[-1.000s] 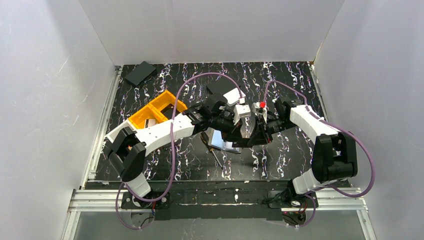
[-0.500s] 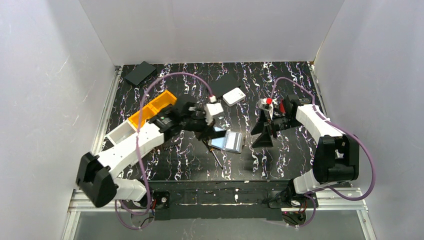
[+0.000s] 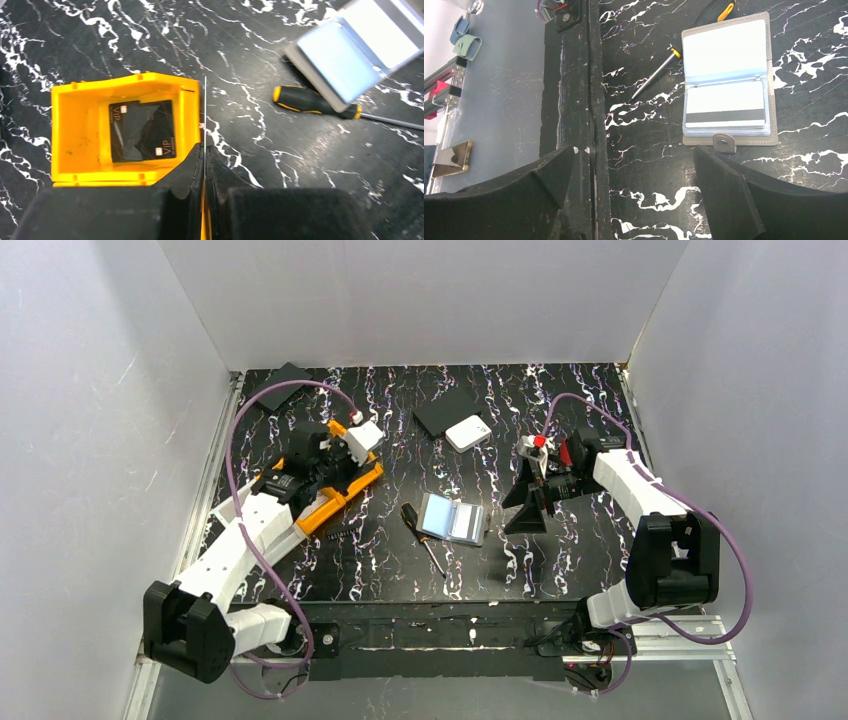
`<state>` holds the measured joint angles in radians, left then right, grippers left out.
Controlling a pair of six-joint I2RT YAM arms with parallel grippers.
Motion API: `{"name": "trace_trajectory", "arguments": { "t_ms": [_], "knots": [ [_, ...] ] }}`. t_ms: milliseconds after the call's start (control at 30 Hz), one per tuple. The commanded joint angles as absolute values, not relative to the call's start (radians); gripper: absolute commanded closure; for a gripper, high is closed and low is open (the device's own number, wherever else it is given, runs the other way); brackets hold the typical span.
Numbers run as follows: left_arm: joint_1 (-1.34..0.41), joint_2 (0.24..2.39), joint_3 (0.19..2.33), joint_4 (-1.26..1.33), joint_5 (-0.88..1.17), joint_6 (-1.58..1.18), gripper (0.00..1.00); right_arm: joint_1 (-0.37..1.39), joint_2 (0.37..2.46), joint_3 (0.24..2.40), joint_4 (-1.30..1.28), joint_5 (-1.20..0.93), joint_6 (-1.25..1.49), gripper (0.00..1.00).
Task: Take the credit cards out of the card holder
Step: Place the credit card in the storage box.
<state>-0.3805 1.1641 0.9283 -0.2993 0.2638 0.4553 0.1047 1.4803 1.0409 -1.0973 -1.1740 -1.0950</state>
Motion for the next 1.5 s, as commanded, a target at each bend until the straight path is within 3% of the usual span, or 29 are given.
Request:
{"name": "trace_trajectory", "arguments": {
  "t_ms": [0,400,1467],
  "knots": [
    [-0.312,1.208,0.932,-0.169,0.277,0.461,1.00,0.095,1.451,1.058,-1.089,-1.198,-1.091,0.02],
    [-0.182,1.365,0.921,0.036,0.386,0.448,1.00,0.087,1.464,1.056,-1.085,-1.204,-1.089,0.02],
    [-0.104,1.588,0.936,0.051,0.469,0.512,0.99,0.075,1.485,1.054,-1.086,-1.207,-1.086,0.02]
  ]
}}
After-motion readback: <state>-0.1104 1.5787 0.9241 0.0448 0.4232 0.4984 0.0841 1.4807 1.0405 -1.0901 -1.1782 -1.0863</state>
